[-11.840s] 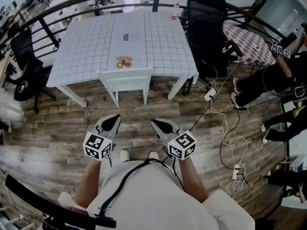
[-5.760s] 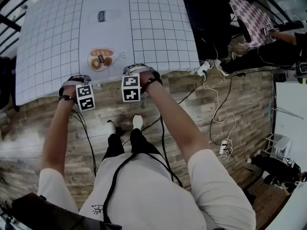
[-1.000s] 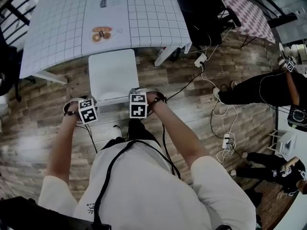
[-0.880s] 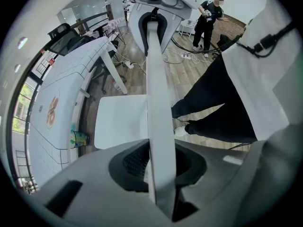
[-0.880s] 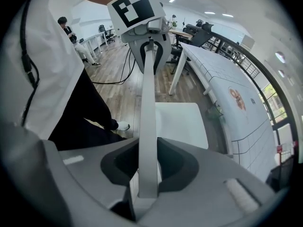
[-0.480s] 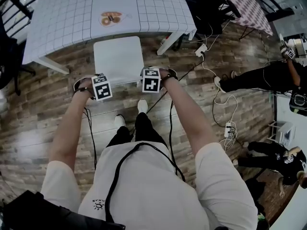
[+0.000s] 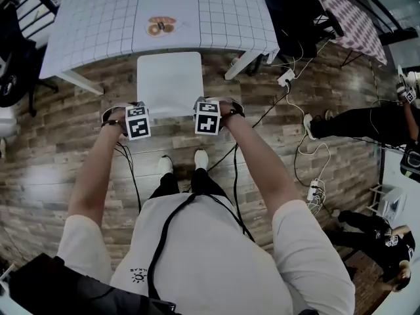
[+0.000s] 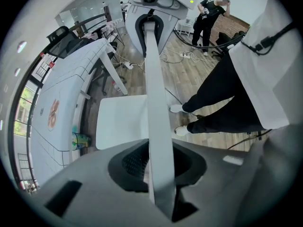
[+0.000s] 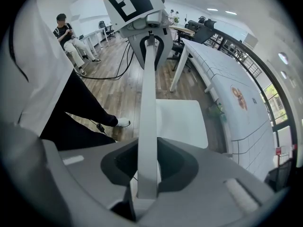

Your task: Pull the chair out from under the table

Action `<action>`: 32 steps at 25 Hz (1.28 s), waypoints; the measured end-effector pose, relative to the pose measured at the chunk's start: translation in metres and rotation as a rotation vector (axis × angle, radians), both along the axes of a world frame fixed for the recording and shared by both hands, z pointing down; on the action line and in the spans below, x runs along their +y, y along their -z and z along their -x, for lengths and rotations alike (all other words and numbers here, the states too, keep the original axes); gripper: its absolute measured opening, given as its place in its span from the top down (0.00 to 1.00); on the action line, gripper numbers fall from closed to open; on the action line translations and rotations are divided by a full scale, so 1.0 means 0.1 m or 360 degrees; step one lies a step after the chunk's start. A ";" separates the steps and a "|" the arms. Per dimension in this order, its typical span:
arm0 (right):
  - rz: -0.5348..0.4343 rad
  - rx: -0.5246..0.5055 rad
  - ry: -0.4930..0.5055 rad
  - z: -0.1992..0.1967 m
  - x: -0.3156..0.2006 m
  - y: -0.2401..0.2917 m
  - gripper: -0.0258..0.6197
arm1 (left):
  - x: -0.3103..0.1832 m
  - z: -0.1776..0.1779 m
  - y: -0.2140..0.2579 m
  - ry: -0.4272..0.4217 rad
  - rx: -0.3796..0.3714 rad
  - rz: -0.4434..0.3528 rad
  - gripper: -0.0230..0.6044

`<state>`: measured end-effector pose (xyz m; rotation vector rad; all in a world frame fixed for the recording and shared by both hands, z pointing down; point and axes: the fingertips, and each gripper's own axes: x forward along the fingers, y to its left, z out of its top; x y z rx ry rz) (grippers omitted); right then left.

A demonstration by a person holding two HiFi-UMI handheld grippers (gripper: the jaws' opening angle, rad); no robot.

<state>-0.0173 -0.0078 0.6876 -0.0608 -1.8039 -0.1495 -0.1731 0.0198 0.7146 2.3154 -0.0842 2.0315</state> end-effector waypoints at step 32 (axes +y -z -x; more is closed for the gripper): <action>0.0124 0.0072 0.0051 -0.16 1.14 0.01 0.83 | 1.12 -0.17 0.03 0.0034 0.0028 0.0042 0.83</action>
